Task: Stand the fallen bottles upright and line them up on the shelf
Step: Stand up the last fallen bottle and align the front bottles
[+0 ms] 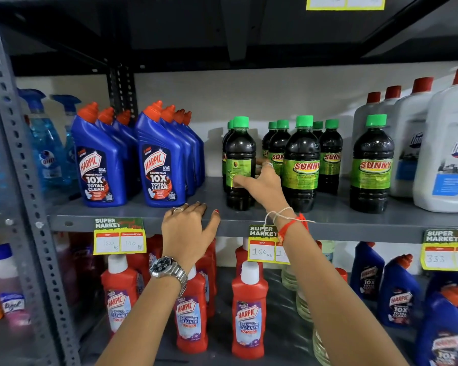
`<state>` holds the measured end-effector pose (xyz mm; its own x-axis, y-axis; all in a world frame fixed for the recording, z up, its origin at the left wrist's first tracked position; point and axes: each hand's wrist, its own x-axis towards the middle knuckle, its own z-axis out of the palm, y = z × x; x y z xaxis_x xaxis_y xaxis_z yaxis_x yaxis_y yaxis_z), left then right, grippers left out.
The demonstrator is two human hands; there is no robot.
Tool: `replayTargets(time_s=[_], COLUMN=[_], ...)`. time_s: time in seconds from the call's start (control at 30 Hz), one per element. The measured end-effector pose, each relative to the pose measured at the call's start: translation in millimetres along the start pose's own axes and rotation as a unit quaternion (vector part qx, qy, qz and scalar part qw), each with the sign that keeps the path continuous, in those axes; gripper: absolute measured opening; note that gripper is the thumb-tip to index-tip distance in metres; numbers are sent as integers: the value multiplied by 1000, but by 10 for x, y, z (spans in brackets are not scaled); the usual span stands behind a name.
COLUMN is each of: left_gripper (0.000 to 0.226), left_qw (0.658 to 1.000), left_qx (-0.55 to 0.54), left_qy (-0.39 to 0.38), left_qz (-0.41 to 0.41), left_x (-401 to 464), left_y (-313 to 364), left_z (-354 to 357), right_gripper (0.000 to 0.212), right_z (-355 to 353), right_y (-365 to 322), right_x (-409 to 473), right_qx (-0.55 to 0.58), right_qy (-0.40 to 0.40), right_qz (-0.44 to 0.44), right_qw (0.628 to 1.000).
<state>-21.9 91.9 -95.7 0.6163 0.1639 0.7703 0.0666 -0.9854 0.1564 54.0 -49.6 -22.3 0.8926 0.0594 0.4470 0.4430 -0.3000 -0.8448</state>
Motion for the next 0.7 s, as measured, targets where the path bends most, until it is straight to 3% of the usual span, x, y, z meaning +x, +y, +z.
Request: replayTargets(time_s=[0.1, 0.27, 0.37, 0.53, 0.6, 0.7], left_gripper=[52, 53, 53, 54, 54, 55], left_qw=[1000, 1000, 1000, 1000, 1000, 1000], left_qx=[0, -2, 1, -1, 2, 4], left_qy=[1, -3, -3, 0, -1, -3], left_qz=[0, -1, -1, -1, -1, -1], left_x=[-1, 3, 5, 6, 6, 4], left_y=[-2, -1, 0, -2, 0, -2], left_z=[1, 10, 10, 16, 16, 14], right_gripper=[59, 85, 72, 53, 64, 91], right_z=[4, 165, 152, 48, 80, 168], right_y=[24, 74, 57, 70, 59, 34], right_x=[13, -26, -44, 15, -3, -64], right_qx=[45, -178, -135, -14, -9, -105], right_qy=[-11, 76, 80, 18, 35, 104], right_qz=[8, -86, -72, 0, -7, -76], right_qw=[999, 977, 985, 1000, 999, 986])
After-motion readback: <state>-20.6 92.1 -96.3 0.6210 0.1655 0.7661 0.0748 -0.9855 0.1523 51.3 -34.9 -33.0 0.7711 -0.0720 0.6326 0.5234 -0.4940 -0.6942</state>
